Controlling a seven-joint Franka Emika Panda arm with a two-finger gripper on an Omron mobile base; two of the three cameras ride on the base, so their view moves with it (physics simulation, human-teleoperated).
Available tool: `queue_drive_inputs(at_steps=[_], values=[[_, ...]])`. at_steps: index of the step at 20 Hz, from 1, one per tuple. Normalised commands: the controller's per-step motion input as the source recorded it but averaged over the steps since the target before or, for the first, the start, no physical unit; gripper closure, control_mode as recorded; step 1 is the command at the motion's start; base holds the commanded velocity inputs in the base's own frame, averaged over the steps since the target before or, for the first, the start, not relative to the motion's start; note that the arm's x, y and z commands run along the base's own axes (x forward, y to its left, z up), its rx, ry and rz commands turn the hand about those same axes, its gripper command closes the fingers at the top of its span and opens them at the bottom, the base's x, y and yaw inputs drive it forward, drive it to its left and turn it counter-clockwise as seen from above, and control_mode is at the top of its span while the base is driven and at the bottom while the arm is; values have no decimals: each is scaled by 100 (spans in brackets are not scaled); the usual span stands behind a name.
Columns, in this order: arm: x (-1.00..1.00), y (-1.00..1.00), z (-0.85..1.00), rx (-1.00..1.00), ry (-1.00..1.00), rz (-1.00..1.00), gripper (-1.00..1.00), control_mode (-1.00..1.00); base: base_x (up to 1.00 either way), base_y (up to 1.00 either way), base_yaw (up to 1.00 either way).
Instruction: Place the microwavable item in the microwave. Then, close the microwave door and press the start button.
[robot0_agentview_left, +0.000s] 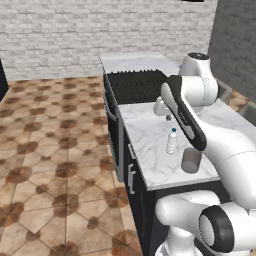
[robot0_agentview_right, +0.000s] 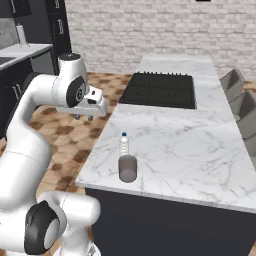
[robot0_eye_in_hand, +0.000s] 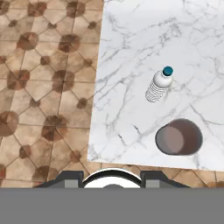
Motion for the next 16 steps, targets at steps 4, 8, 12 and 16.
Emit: queue_drive_inputs(at_steps=[4, 8, 12, 16], values=[[-2, -7, -40, -1, 1, 0, -100, -100, 0, 0, 0], [-50, -88, -82, 18, 0, -1, -100, -100, 0, 0, 0], [-46, -100, -93, 24, 3, -4, -100, -100, 0, 0, 0], [-25, -92, -93, 17, 16, -12, -100, -100, 0, 0, 0]])
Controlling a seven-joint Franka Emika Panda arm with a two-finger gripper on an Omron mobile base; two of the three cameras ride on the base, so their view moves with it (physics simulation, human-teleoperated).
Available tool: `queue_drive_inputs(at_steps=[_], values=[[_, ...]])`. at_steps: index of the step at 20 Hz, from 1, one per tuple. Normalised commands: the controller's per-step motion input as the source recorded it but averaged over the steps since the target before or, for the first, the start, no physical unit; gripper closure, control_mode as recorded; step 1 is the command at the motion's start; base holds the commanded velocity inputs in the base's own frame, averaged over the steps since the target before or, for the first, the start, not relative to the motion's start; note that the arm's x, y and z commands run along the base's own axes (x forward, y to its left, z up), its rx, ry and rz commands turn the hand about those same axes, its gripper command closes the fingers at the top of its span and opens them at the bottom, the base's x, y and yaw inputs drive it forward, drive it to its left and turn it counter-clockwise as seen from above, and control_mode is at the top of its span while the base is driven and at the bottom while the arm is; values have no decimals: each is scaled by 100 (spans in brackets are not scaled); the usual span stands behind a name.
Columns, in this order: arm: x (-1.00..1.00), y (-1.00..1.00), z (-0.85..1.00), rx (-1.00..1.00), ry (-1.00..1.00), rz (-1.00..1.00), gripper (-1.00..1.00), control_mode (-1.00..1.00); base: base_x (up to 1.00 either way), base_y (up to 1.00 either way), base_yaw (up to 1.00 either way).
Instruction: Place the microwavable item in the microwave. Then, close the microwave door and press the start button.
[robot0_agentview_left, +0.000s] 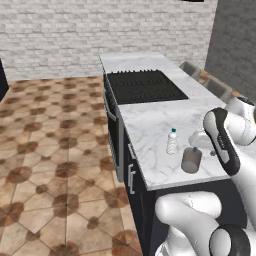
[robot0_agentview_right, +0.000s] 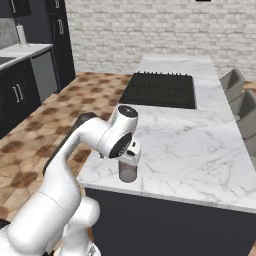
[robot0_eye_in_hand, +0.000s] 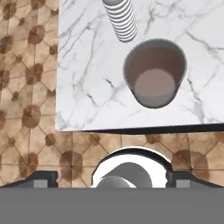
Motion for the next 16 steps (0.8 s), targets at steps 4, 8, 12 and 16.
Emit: queue_drive_inputs(at_steps=[4, 8, 12, 16], values=[[5, -82, -70, 9, 29, -12, -100, -100, 0, 0, 0], [18, -65, -24, 5, 30, -8, -100, -100, 0, 0, 0], [19, -26, 0, 1, 19, -6, -100, -100, 0, 0, 0], [16, -10, 0, 0, 5, -5, -100, -100, 0, 0, 0]])
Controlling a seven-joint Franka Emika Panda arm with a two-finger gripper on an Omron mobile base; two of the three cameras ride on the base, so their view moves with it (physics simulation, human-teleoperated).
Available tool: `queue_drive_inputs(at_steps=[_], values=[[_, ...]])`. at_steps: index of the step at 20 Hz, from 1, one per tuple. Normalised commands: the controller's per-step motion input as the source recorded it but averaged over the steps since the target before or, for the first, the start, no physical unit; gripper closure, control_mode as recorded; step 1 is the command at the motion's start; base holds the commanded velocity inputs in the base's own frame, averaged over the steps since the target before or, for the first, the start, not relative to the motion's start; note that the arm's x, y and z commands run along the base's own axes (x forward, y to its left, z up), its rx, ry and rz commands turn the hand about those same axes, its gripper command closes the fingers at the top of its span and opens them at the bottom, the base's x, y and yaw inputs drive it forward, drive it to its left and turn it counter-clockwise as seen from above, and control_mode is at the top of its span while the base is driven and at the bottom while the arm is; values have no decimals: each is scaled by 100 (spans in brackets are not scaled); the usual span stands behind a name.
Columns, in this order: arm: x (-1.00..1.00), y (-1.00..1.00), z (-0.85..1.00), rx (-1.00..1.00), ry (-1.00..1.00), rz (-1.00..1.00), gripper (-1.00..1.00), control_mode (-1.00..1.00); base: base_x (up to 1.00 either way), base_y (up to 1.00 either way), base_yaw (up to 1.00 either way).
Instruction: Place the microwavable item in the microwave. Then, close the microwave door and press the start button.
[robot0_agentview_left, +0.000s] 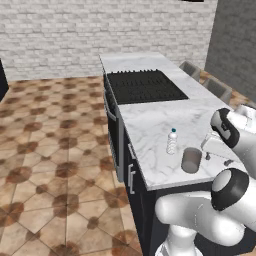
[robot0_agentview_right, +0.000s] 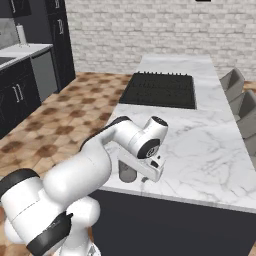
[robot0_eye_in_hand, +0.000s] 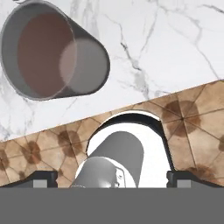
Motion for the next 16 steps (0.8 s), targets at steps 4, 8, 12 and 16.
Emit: queue_drive_inputs(at_steps=[4, 8, 12, 16], values=[[1, 0, 0, 0, -5, 0, -100, -100, 0, 0, 0], [0, 18, 0, 0, -15, 0, -100, -100, 0, 0, 0], [15, 18, 0, 0, -7, 0, -100, -100, 0, 0, 0], [25, 2, 0, 0, 0, 0, -100, -100, 0, 0, 0]])
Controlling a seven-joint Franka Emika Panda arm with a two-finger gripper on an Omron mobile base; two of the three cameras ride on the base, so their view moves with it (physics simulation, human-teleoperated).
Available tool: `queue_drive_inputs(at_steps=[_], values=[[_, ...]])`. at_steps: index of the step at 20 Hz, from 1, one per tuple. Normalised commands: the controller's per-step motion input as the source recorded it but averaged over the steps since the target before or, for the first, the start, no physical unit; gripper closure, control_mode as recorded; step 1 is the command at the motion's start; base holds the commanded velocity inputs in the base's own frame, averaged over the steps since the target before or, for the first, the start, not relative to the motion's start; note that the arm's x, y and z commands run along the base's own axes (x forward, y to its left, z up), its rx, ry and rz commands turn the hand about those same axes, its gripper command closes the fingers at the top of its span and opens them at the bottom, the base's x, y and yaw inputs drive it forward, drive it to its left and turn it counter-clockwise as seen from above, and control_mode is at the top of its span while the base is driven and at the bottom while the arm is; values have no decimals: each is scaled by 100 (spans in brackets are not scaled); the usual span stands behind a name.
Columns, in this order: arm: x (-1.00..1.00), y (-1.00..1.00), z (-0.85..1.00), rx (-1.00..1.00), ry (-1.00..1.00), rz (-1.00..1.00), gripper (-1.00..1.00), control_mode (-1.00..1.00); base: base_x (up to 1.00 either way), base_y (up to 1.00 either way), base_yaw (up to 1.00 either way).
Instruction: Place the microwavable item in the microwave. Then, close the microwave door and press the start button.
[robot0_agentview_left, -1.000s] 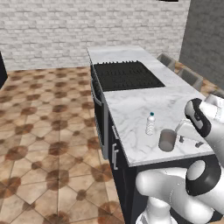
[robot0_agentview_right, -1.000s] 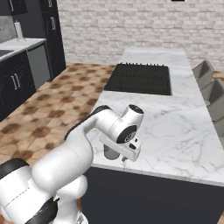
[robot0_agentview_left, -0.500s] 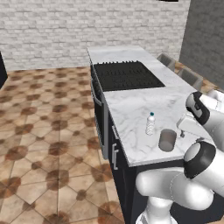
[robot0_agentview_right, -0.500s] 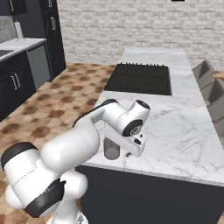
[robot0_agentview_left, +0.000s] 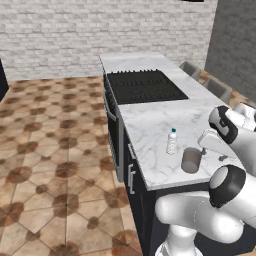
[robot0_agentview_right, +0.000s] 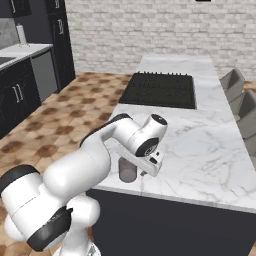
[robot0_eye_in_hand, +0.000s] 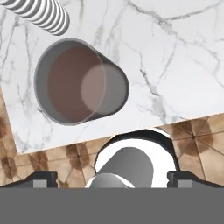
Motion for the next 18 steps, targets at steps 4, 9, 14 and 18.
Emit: queue_drive_inputs(at_steps=[4, 9, 14, 18], values=[[25, 1, -8, 0, 0, -1, -100, -100, 0, 0, 0], [8, -1, -27, 0, 0, 0, -100, -100, 0, 0, 0], [19, 0, -28, 0, 1, 0, -100, -100, 0, 0, 0], [29, 0, -27, 0, 4, 0, -100, -100, 0, 0, 0]])
